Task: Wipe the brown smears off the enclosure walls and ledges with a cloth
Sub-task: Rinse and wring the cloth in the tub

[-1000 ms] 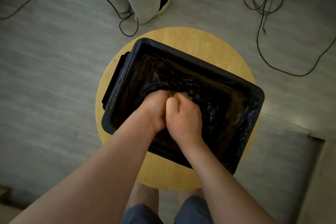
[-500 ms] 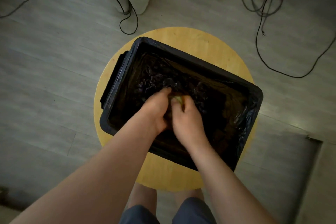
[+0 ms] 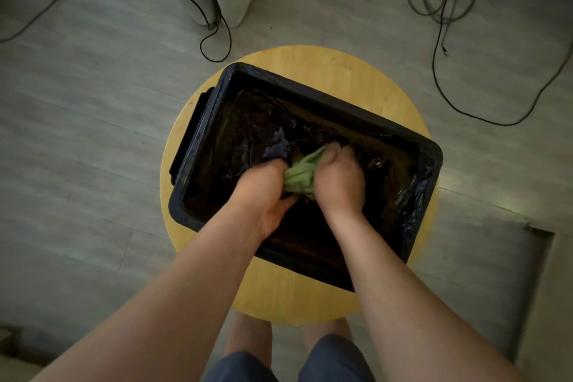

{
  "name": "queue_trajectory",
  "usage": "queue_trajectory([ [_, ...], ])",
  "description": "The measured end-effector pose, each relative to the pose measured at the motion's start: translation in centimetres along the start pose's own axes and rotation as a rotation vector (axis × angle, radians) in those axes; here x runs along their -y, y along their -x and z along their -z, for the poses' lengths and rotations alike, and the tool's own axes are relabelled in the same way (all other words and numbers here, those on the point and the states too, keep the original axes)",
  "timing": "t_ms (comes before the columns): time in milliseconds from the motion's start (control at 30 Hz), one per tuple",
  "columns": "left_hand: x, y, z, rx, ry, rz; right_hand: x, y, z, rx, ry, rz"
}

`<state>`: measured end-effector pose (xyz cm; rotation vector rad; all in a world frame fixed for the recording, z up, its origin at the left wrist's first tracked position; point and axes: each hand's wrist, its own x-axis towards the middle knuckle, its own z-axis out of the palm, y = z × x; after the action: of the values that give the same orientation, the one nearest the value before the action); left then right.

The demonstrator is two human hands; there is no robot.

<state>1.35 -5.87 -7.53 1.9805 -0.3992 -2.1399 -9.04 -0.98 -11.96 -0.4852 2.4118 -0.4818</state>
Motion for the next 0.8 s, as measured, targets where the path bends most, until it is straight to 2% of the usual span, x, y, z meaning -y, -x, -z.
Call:
queue_trajectory([
  [67,-0.3,0.0,0.0,-0.034,0.0,0.004,-0.6,0.2,-0.3,0.012,-0.018,-0.101],
  [133,-0.5,0.2,-0.2,-0.033,-0.027,0.048,-0.6,1.3,-0.8,0.151,-0.014,-0.082],
  [233,-0.4,0.6,-0.6,0.009,0.014,0.105,0.1,4.3,0.1,0.373,-0.219,0.094],
  [333,-0.3,0.4,0.1,0.08,0.017,0.133,1.0,7.5,2.3,0.357,-0.288,0.323],
  [400,-0.1,0.6,0.5,0.126,-0.002,0.137,1.1,8.2,3.2,0.328,-0.297,0.406],
  [467,0.3,0.9,0.3,0.09,-0.042,0.082,1.1,7.4,3.5,0.279,-0.29,0.344],
  [567,0.3,1.7,-0.3,0.067,-0.073,0.033,1.3,4.9,4.1,0.226,-0.319,0.138],
  [700,-0.3,2.4,-0.9,0.105,-0.123,0.048,1.3,3.1,4.1,0.291,-0.33,0.117],
  [800,-0.7,3.1,-1.1,0.162,-0.076,0.106,1.8,3.1,4.0,0.442,-0.512,-0.03],
])
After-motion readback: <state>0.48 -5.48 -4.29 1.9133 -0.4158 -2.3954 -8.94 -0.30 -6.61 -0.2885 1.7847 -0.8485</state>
